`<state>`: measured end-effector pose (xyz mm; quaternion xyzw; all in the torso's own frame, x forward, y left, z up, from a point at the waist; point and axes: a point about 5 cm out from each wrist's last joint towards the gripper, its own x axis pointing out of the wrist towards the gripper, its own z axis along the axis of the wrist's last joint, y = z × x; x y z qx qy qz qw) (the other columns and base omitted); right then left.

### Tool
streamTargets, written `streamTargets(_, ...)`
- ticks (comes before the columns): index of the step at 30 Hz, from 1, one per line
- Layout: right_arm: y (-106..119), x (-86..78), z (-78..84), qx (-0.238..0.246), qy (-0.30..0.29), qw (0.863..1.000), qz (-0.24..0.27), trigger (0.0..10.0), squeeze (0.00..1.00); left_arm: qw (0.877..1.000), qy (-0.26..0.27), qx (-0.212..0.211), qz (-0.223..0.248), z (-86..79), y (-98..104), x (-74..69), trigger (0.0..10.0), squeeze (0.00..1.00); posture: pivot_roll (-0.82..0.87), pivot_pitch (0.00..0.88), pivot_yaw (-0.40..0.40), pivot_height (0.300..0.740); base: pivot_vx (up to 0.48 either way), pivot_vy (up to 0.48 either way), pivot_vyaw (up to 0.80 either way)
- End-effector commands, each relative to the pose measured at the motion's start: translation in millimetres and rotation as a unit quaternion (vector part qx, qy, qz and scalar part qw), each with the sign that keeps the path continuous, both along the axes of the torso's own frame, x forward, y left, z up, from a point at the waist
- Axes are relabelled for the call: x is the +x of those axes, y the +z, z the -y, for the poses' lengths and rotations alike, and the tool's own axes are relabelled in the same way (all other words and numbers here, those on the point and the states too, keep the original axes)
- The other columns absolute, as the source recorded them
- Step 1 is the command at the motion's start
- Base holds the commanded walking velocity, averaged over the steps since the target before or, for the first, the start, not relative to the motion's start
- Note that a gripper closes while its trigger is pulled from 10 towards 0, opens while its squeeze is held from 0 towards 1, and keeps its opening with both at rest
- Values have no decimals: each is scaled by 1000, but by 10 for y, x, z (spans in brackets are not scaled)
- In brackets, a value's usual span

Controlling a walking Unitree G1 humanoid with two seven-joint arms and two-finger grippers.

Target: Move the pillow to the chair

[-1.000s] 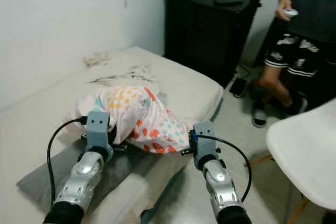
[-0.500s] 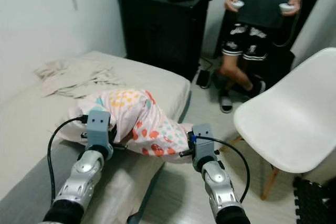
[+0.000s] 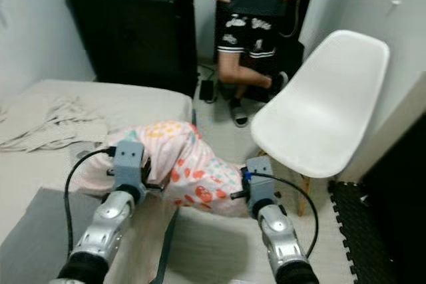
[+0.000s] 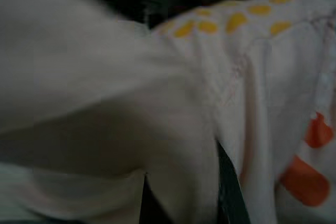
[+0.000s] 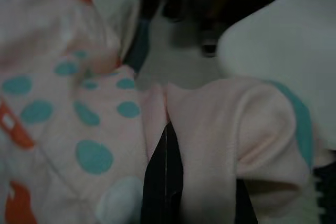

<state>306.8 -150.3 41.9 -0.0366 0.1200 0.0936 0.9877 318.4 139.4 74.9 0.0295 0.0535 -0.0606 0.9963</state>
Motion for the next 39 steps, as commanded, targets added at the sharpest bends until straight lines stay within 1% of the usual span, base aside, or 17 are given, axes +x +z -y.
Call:
streamTargets(1, 43, 16, -162, 14, 21, 1000, 14, 10000, 0, 1000, -15, 8, -9, 35, -24, -16, 10000, 0, 6, 83, -16, 740, 0, 0, -800)
streamTargets(6, 36, 7, -179, 16, 18, 1000, 14, 10000, 0, 1000, -14, 9, -11, 28, -34, -6, 10000, 0, -1, 77, -11, 740, 0, 0, -800)
streamTargets(12, 10, -9, -142, 14, 12, 1000, 11, 10000, 0, 1000, -16, 11, -15, 66, -52, -1, 10000, 0, -2, 79, -15, 740, 0, 0, -800)
streamTargets(16, 0, -11, -133, 12, 10, 1000, 8, 10000, 0, 999, -25, 23, -22, 81, -69, -8, 10000, 0, 2, 79, -11, 740, 0, 0, -800)
streamTargets(18, -13, -14, -150, 16, 4, 1000, 4, 10000, 0, 998, -36, 36, -20, 67, -57, 8, 10000, 0, 11, 73, 5, 740, 0, 0, -800)
streamTargets(24, -71, -46, -181, 23, -10, 1000, 0, 10000, 0, 998, -43, 49, -17, 18, -8, 67, 10000, 0, 30, 54, 44, 740, 0, 0, -800)
streamTargets(29, -99, -73, -205, 32, -24, 999, -2, 10000, 0, 997, -47, 54, -21, -12, -16, 62, 10000, 0, 31, 55, 68, 740, 0, 0, -800)
streamTargets(34, -103, -82, -200, 29, -24, 999, -1, 10000, 0, 997, -53, 52, -25, 5, -35, 46, 10000, 0, 20, 65, 71, 740, 0, 0, -800)
streamTargets(37, -110, -82, -171, 30, -31, 999, -2, 10000, 0, 997, -54, 55, -27, 7, -53, 42, 10000, 0, 17, 62, 75, 740, 0, 0, -800)
streamTargets(39, -110, -85, -160, 30, -33, 999, -1, 10000, 0, 997, -51, 48, -29, 4, -55, 42, 10000, 0, 17, 61, 77, 740, 0, 0, -800)
